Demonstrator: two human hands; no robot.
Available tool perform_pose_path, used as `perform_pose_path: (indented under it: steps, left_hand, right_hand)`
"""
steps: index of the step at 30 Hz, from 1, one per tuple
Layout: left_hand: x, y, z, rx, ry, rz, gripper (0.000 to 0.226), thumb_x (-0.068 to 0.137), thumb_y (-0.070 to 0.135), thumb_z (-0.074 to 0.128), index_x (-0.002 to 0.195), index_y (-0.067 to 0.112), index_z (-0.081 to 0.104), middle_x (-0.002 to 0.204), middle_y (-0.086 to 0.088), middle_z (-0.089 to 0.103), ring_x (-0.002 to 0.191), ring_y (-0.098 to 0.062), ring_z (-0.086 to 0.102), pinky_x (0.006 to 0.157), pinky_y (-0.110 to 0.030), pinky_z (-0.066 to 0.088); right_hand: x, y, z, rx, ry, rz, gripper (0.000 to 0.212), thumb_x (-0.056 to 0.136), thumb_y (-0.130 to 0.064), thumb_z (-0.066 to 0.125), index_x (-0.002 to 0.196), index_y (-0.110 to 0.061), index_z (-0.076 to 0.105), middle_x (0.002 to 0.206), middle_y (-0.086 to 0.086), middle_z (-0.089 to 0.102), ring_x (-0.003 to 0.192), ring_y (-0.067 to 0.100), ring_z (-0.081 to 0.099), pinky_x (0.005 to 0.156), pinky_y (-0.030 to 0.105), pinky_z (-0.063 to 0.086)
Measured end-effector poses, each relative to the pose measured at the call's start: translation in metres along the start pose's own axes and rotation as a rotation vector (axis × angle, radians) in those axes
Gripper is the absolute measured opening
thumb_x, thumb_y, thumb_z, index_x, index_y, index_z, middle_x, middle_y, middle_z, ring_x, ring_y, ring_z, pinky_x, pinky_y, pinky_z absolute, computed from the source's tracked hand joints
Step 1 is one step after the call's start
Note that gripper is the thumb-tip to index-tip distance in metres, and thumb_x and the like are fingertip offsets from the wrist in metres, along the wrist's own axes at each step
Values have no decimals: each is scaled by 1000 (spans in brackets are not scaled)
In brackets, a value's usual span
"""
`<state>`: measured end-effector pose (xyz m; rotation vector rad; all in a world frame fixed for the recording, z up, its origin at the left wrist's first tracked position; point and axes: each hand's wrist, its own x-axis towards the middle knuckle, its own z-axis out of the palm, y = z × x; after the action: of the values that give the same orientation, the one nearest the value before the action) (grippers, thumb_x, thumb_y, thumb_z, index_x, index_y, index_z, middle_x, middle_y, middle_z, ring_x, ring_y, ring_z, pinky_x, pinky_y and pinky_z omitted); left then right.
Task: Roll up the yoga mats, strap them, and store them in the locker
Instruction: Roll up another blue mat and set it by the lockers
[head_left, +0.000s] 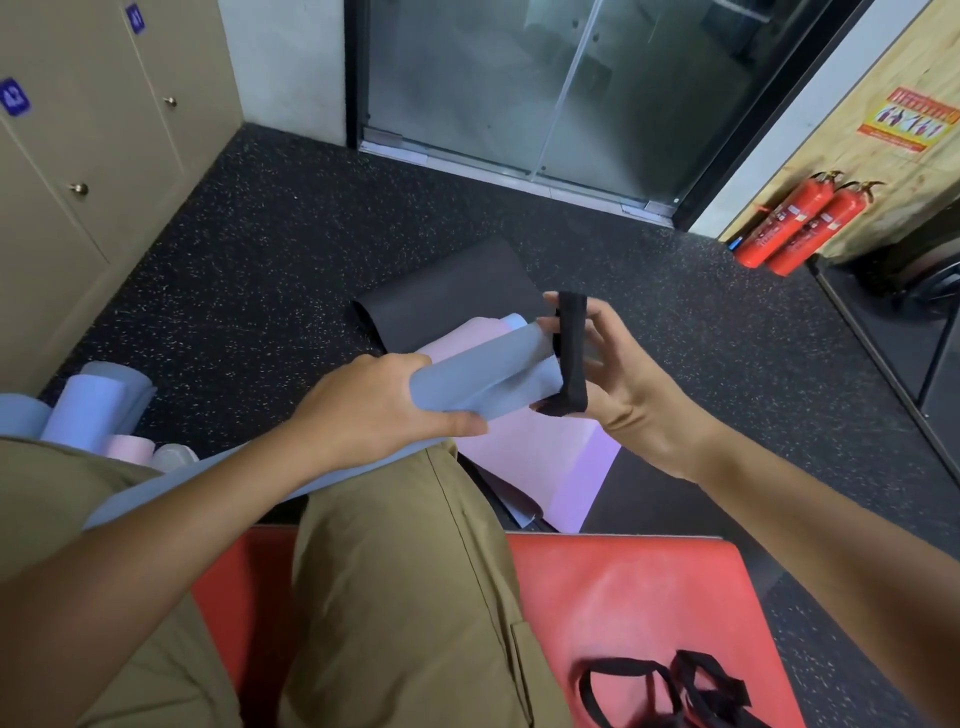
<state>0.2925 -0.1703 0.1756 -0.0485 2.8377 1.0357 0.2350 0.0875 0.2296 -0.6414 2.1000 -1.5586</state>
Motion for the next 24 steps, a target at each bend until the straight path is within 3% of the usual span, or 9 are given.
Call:
perform_pose_path:
  steps: [3,6,9,12,16,20,24]
  left_hand:
    - [-5,-2,-3,-70,41,6,84,42,101,57,77,25,53,72,7,63,71,-19,59,60,-37,43]
    - [-11,-3,-9,-197,89,24,84,39,101,61,84,31,58,79,13,68,79,-16,65,69,-41,54]
    - [-18,-5,-16,-388,161,65,95,35,100,68,101,32,66,93,12,74,92,-17,70,77,-49,57]
    - [-30,-11,-22,-574,227,131,109,36,97,73,115,22,65,104,-6,74,103,-33,69,81,-59,55]
    - [-53,-22,-26,-684,284,253,117,44,100,60,124,15,58,111,-22,66,102,-41,66,80,-68,50]
    - [-82,-30,-25,-745,375,245,117,53,99,57,128,9,56,119,-17,64,112,-35,62,91,-59,51]
    - [-100,-41,-29,-839,419,230,109,58,94,60,139,20,51,132,-6,63,125,-15,60,101,-36,52]
  right_hand:
    - [13,-20,9,-126,-58,-50,76,85,-2,80,146,-25,40,141,4,47,119,37,53,94,41,55]
    - [26,-47,22,-210,-128,-92,75,83,-10,84,143,-22,42,132,-6,51,111,20,59,88,32,57]
    - [40,-80,37,-309,-181,-165,73,78,-17,88,138,-17,46,123,3,56,109,24,61,87,35,57]
    - [50,-113,55,-489,-220,-246,73,74,-18,93,135,-15,52,119,2,59,108,21,61,89,35,55]
    - [57,-146,83,-670,-277,-334,73,69,-27,95,131,-21,56,122,2,61,112,19,60,91,33,52]
    - [61,-156,118,-812,-339,-394,70,67,-29,91,127,-23,56,114,5,60,103,20,59,84,34,50]
    - [63,-165,148,-884,-348,-472,68,64,-34,84,125,-21,57,109,4,60,97,18,58,82,30,47]
